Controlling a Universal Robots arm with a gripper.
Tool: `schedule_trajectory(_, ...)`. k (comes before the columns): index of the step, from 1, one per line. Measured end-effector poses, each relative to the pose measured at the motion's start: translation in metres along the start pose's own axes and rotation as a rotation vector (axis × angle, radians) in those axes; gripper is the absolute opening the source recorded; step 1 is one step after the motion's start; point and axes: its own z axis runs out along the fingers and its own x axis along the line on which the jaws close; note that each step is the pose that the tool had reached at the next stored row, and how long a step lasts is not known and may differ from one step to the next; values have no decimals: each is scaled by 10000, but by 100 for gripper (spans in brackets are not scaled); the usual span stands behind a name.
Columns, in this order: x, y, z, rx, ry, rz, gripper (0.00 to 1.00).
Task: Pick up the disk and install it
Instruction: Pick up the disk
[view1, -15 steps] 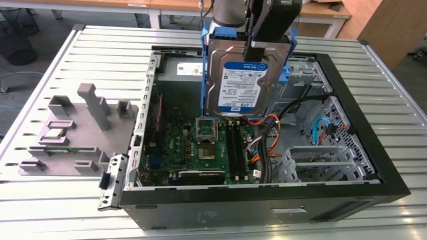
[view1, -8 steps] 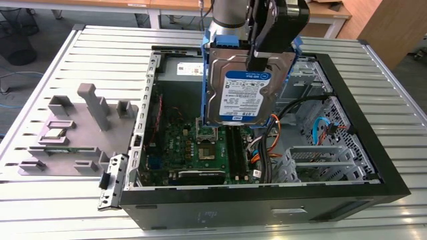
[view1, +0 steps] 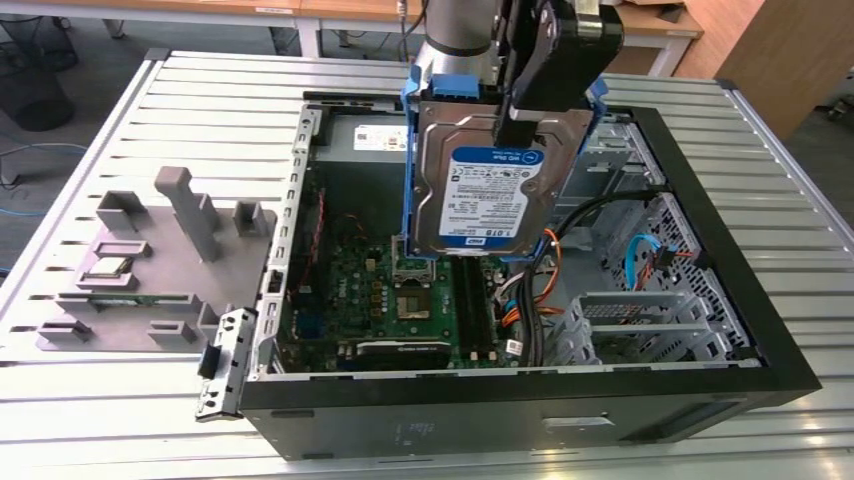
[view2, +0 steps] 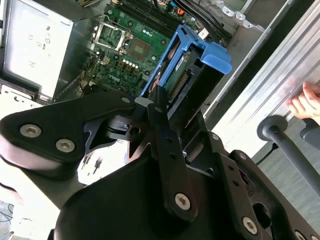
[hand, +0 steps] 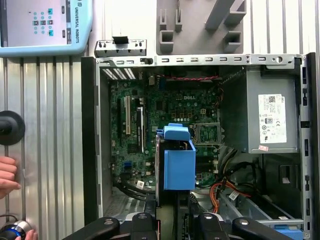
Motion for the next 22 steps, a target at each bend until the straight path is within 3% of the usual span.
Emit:
schedule_trajectory(8,1,-19,0,0,0,-1,35)
schedule_trajectory(22,-14,-375,-2,-4,1,1,35)
